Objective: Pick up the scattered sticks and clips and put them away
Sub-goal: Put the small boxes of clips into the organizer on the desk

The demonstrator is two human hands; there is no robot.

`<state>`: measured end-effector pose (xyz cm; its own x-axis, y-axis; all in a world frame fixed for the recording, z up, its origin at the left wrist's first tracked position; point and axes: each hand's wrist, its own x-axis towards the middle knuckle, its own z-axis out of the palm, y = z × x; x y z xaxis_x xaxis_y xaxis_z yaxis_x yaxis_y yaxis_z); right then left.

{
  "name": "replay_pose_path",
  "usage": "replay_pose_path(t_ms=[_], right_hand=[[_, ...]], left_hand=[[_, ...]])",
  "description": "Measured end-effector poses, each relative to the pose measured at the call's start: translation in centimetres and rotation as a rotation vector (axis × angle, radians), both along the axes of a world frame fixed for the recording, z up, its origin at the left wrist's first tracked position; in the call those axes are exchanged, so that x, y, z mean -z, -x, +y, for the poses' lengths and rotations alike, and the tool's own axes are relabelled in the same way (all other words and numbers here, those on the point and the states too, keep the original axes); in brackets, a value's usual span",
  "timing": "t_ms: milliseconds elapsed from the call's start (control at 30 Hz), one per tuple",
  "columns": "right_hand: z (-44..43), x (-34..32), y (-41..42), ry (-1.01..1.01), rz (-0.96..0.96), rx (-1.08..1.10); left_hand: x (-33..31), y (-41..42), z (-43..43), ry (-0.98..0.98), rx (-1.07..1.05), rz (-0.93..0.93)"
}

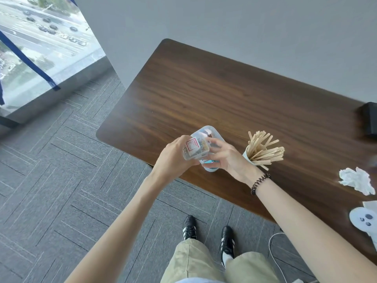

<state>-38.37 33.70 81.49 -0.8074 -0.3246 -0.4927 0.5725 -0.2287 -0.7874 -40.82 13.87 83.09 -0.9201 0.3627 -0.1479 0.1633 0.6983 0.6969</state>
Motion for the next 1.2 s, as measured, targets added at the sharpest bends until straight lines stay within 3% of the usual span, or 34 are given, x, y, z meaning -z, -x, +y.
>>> replay_pose_path(t_ms=[100,367,500,667,867,1000,1200], right_hand=[[0.4,0.2,-0.4,-0.008,0.069,-0.027],[2.4,-0.4,-0.9,-0.266,0.154,0.048],[3.7,-0.3,-0.8,-0.403,0.139,0.092],[4.4,0.2,-0.2,-0.629,0.228,0.148],[3.6,0.3,1.0,-1.156,0.441,0.027],[3.4,0.3,2.1,-1.255,0.414,-0.016],[3.8,0.4,3.3,-1.317,0.448,-0.15]], left_hand=[[-0.8,0.2,0.9,-0.005,0.048,-0.003],[-0.4,0.8,1.8,-0.074,0.079,-0.032],[-0.4,0.9,1.9,-0.237,-0.035,-0.317],[-0.8,0.5,2.8,-0.371,-0.084,-0.53],[2.6,1.0,2.2,-0.298,-0.239,-0.341],[3.9,1.6,1.8,-0.201,-0.197,-0.128],[5.0,1.3,3.1,-0.24,-0.324,-0.108]])
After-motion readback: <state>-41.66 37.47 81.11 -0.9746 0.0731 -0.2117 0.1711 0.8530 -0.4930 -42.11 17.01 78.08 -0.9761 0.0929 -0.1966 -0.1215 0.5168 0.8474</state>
